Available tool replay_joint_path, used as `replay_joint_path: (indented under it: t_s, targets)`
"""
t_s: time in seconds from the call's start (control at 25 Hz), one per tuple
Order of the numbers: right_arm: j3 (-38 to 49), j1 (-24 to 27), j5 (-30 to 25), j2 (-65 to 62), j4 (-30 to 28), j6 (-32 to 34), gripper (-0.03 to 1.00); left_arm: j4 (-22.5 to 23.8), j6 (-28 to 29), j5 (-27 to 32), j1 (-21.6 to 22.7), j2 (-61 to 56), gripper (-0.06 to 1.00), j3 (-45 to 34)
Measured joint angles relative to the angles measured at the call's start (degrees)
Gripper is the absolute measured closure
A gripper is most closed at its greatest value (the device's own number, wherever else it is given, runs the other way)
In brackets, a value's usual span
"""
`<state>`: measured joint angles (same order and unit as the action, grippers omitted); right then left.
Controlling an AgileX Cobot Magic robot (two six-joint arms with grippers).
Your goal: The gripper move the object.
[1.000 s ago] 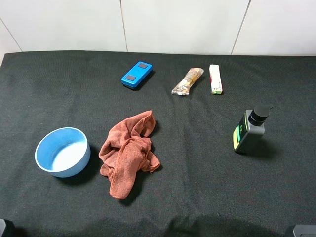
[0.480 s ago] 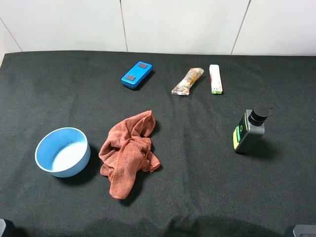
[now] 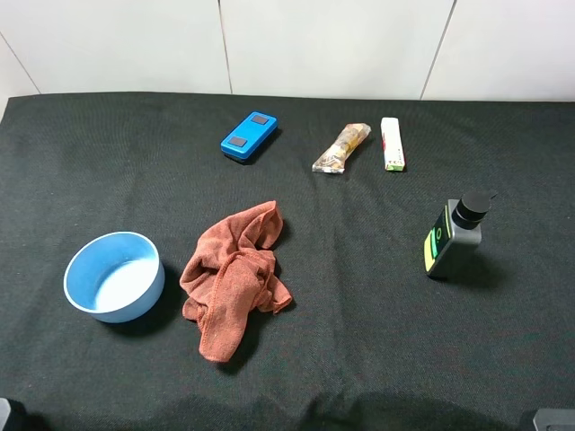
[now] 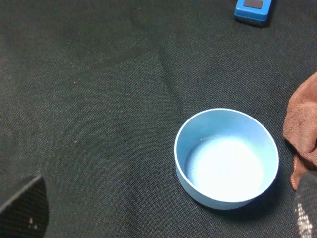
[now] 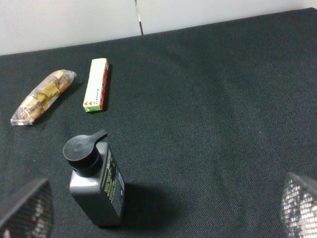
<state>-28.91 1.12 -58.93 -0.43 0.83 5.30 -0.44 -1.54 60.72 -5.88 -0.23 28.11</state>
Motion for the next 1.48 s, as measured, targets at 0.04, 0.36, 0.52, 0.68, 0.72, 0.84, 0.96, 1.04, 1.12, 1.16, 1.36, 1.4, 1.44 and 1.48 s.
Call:
replay_joint_path:
  t_s: [0.04, 0.36, 0.52, 0.68, 0.72, 0.84, 0.96, 1.04, 1.12, 1.16, 1.36, 1.4, 1.44, 1.48]
  targets:
    - [0.0, 0.0, 0.0, 0.0, 0.0, 0.0, 0.27, 0.0, 0.0, 0.0, 0.0, 0.0, -0.04, 0.0]
    - [0.0, 0.0, 0.0, 0.0, 0.0, 0.0, 0.27, 0.0, 0.0, 0.0, 5.3, 0.0, -0.04, 0.0]
    - [0.0, 0.0, 0.0, 0.0, 0.0, 0.0, 0.27, 0.0, 0.0, 0.0, 8.4, 0.0, -0.04, 0.0]
    - [0.0, 0.0, 0.0, 0.0, 0.0, 0.0, 0.27, 0.0, 0.0, 0.0, 8.9, 0.0, -0.04, 0.0]
    - [0.0, 0.0, 0.0, 0.0, 0.0, 0.0, 0.27, 0.0, 0.0, 0.0, 8.9, 0.0, -0.04, 0.0]
    - [0.0, 0.0, 0.0, 0.0, 0.0, 0.0, 0.27, 0.0, 0.0, 0.0, 8.9, 0.0, -0.04, 0.0]
    - [0.0, 0.0, 0.0, 0.0, 0.0, 0.0, 0.27, 0.0, 0.0, 0.0, 8.9, 0.0, -0.04, 0.0]
    - [0.0, 0.0, 0.0, 0.0, 0.0, 0.0, 0.27, 0.0, 0.0, 0.0, 8.9, 0.0, -0.04, 0.0]
    - [0.0, 0.0, 0.0, 0.0, 0.0, 0.0, 0.27, 0.0, 0.0, 0.0, 8.3, 0.0, -0.04, 0.0]
    - [0.0, 0.0, 0.0, 0.0, 0.0, 0.0, 0.27, 0.0, 0.0, 0.0, 7.7, 0.0, -0.04, 0.0]
    - [0.0, 0.0, 0.0, 0.0, 0.0, 0.0, 0.27, 0.0, 0.0, 0.0, 6.1, 0.0, -0.04, 0.0]
    - [0.0, 0.0, 0.0, 0.0, 0.0, 0.0, 0.27, 0.0, 0.0, 0.0, 6.1, 0.0, -0.04, 0.0]
    - [0.0, 0.0, 0.0, 0.0, 0.1, 0.0, 0.27, 0.0, 0.0, 0.0, 6.1, 0.0, -0.04, 0.0]
    - [0.0, 0.0, 0.0, 0.0, 0.1, 0.0, 0.27, 0.0, 0.0, 0.0, 6.1, 0.0, -0.04, 0.0]
